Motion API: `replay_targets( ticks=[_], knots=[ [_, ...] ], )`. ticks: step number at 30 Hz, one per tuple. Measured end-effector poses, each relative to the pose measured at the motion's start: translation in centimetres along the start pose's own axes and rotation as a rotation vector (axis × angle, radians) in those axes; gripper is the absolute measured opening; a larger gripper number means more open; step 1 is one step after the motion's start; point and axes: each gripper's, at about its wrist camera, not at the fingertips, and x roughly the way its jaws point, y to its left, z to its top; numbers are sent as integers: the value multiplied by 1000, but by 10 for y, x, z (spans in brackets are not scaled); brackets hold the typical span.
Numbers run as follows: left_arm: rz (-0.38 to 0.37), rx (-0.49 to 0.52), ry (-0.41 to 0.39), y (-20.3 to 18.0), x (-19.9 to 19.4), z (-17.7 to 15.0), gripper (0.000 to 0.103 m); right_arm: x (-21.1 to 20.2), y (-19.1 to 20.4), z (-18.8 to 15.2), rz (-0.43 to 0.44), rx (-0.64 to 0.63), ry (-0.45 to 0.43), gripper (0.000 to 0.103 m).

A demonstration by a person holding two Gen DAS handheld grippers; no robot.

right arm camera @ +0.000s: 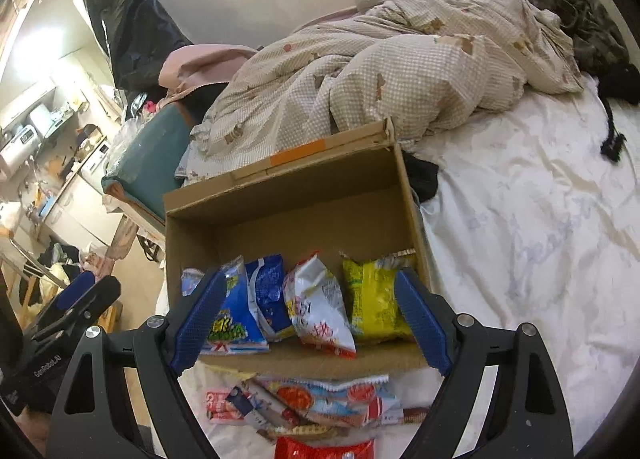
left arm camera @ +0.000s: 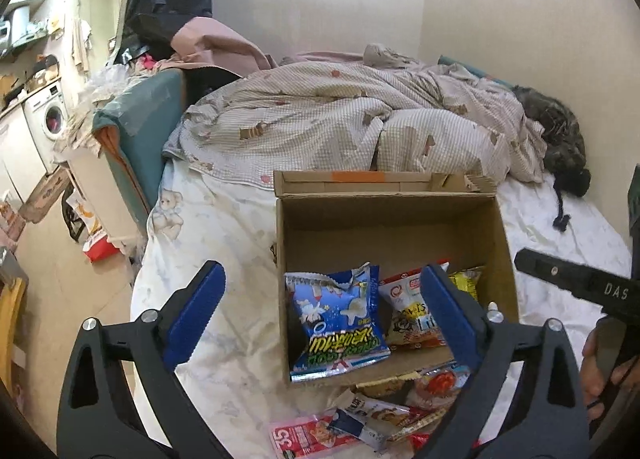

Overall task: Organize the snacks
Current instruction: 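Withdraw both tools from the box over the remaining snacks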

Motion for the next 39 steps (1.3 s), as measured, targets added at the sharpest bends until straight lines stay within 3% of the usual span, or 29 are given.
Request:
replay_targets(
  ticks=[19, 25, 32, 36, 39],
  knots=[
    [8, -36, 72, 15, -38, -41, 100, -34, -14, -57, 19, 97, 92, 88],
    [-22, -81, 128, 19, -37, -55, 100, -39, -14, -70, 37, 125, 113, 88],
    [9, -79, 184, 18, -31, -68, 100, -36, -22, -83, 47, 173, 157, 88],
    [43, -76, 257, 21, -17, -79, 100, -35, -23, -86, 26, 157, 169, 88],
    [57, -86, 380, 26, 8, -92, 100, -32, -30, -90, 22, 183, 192, 88]
  ],
)
